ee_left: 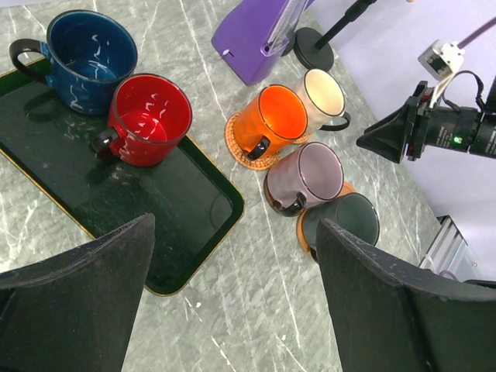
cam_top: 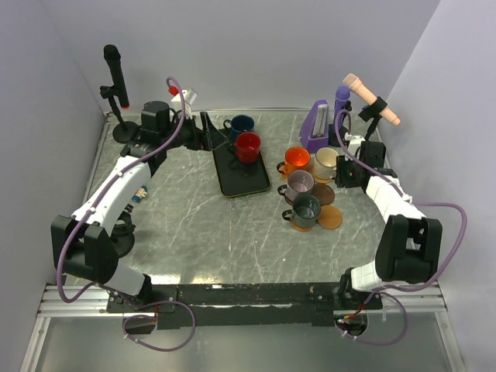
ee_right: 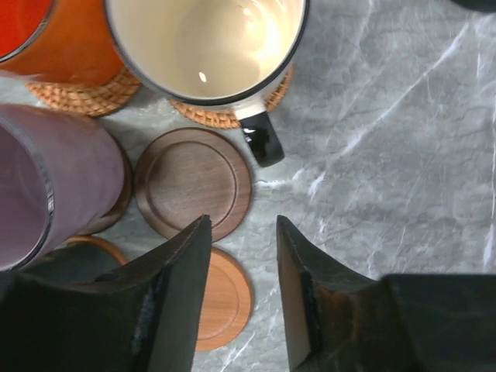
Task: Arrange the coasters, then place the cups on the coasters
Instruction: Place the cup on the coaster.
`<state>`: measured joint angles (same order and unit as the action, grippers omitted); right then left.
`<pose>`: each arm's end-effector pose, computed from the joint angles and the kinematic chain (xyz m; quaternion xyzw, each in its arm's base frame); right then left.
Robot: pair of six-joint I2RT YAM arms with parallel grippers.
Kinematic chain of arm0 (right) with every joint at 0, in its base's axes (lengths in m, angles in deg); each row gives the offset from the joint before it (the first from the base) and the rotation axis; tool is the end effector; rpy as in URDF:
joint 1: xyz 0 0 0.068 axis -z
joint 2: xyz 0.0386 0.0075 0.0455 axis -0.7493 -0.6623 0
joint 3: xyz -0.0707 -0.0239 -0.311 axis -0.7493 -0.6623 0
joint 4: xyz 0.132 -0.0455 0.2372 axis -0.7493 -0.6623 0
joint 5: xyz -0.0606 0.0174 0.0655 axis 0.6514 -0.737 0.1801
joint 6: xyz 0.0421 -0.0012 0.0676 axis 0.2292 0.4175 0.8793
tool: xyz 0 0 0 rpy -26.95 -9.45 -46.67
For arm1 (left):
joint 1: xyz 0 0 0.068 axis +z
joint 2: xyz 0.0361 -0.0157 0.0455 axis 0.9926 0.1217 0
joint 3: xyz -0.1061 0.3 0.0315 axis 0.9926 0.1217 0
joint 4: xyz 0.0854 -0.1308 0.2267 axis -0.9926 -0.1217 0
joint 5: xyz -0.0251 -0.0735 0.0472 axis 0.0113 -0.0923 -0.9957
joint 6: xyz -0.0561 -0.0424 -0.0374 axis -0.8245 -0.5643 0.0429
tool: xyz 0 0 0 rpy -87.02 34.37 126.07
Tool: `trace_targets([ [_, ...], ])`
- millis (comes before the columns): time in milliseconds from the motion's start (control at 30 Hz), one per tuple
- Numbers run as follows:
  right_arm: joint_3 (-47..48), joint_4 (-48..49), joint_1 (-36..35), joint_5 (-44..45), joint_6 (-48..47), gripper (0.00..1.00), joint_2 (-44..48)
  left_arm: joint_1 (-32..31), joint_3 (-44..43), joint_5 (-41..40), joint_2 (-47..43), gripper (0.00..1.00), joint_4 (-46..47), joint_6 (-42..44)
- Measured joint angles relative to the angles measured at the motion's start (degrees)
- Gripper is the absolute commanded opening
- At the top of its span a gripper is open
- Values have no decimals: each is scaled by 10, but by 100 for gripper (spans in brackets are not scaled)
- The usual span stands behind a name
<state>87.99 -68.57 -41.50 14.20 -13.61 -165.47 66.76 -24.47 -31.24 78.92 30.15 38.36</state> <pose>0.3257 -0.0253 0.2538 -0.0772 0.9183 0.0384 0.3863 0.3573 -0.1411 0.3991 0.1172 0.7907 -0.3904 0.4568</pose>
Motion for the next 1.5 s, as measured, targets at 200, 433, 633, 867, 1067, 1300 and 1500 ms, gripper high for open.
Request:
trace_targets([
  [200, 36, -13, 0, 23, 16, 42, -45, 2, 2, 0, 0, 89, 1, 0],
  [433, 70, -12, 0, 41, 33, 40, -92, 4, 2, 0, 0, 89, 2, 0],
  [633, 83, -14, 0, 51, 34, 36, -117, 5, 2, 0, 0, 89, 2, 0],
  [867, 93, -12, 0, 71, 29, 34, -126, 6, -2, 5, 6, 89, 2, 0],
  [1067, 106, -9, 0, 73, 23, 31, -140, 6, -9, 8, 11, 89, 1, 0],
  [1300, 110, -5, 0, 76, 14, 31, -156, 7, -10, 9, 13, 89, 1, 0],
  [1500, 115, -1, 0, 77, 7, 30, -160, 7, -10, 9, 13, 89, 1, 0],
])
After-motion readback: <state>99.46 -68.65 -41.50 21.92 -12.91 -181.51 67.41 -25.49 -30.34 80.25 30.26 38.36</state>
